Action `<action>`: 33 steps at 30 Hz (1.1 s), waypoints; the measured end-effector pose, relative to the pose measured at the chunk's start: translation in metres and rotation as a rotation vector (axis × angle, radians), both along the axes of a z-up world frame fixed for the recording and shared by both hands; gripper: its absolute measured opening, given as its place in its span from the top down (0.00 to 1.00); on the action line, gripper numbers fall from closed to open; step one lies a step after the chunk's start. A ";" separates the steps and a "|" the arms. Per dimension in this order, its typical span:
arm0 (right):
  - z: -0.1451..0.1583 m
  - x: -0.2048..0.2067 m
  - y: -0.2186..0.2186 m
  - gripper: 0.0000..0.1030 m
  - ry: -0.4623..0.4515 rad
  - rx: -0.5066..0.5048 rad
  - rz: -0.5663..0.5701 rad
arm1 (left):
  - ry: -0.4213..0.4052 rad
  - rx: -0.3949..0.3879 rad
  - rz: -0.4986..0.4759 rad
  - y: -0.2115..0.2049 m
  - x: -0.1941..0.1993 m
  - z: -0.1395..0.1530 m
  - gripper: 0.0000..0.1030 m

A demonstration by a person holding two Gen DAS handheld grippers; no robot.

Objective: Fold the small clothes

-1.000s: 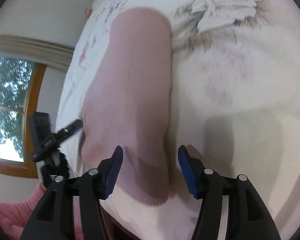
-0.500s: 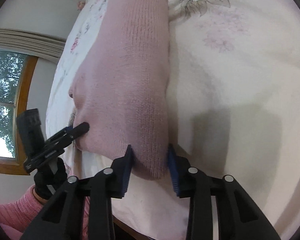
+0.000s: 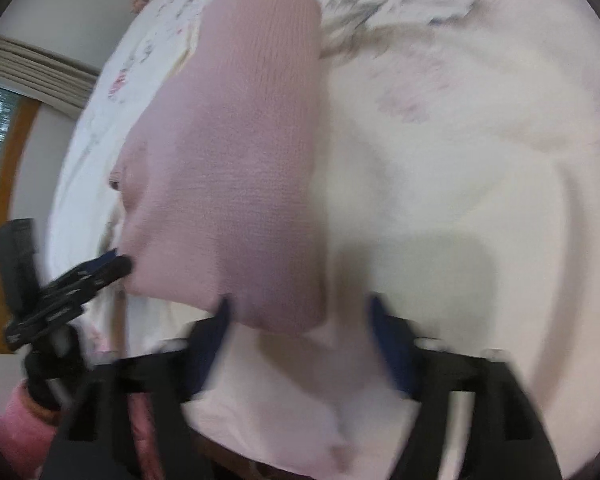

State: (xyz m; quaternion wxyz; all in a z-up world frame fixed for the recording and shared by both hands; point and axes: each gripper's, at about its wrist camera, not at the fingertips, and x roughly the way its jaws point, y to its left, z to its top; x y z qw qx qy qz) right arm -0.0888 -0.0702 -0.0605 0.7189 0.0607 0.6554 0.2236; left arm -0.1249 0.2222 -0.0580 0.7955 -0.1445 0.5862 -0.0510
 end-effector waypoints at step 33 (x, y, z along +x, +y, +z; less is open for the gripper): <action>0.130 -0.099 0.006 0.04 -0.290 -0.214 -0.039 | -0.086 0.122 0.102 -0.028 -0.106 0.113 0.12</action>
